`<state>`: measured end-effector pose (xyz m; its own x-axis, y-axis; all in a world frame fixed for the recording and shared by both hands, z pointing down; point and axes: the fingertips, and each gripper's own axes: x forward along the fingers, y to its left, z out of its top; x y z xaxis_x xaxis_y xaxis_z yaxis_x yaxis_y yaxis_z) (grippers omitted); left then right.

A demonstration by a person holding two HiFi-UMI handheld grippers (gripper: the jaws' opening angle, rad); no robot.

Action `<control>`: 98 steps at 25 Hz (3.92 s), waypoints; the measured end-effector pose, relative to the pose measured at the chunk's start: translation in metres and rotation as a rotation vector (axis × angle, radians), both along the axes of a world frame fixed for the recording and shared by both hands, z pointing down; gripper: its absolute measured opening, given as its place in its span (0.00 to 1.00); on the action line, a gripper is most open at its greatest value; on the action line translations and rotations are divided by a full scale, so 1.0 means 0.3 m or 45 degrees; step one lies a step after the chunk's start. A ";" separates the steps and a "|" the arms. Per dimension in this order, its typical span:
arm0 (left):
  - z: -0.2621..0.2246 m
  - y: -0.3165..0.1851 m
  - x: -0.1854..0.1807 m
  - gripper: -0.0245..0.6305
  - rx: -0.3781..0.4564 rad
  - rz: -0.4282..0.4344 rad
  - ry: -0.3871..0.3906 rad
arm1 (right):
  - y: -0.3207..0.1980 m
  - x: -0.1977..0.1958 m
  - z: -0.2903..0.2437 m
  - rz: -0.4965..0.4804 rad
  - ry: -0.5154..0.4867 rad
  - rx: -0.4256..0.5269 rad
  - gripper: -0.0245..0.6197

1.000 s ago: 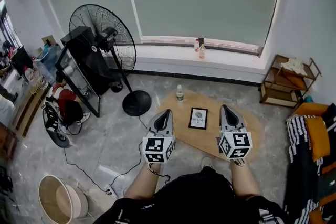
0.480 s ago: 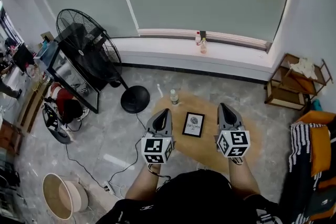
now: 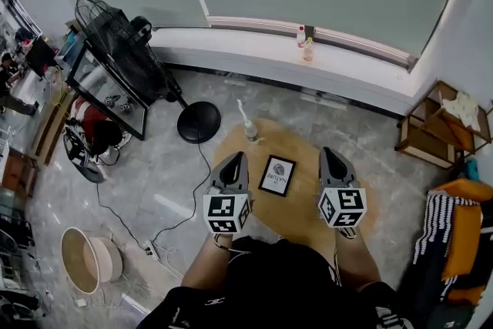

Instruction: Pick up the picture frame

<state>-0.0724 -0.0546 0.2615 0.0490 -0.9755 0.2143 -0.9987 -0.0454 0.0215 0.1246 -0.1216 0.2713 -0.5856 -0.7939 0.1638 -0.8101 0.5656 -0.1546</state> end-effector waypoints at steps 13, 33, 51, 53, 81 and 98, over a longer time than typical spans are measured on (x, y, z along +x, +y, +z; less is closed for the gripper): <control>0.089 -0.159 0.078 0.07 -0.105 0.007 -0.079 | -0.147 0.051 0.159 -0.015 -0.019 -0.143 0.06; 0.627 -0.292 -0.025 0.18 -0.461 0.171 0.066 | -0.207 -0.103 0.640 0.039 0.133 -0.450 0.13; 1.110 -0.229 -0.104 0.36 -0.726 0.226 0.179 | -0.097 -0.163 1.078 0.104 0.216 -0.708 0.26; 1.180 -0.240 -0.129 0.36 -0.747 0.219 0.188 | -0.109 -0.181 1.143 0.109 0.218 -0.725 0.26; 2.173 -0.403 -0.140 0.36 -1.004 0.349 0.185 | -0.228 -0.278 2.270 0.228 0.313 -1.003 0.25; 2.259 -0.362 -0.167 0.36 -1.052 0.388 0.240 | -0.249 -0.288 2.423 0.296 0.330 -1.136 0.19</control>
<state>-0.1224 -0.1631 0.9392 0.3859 -0.4528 0.8038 -0.9224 -0.2052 0.3272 0.0383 -0.1962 0.9982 -0.2894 -0.4060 0.8669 -0.9569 0.1466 -0.2508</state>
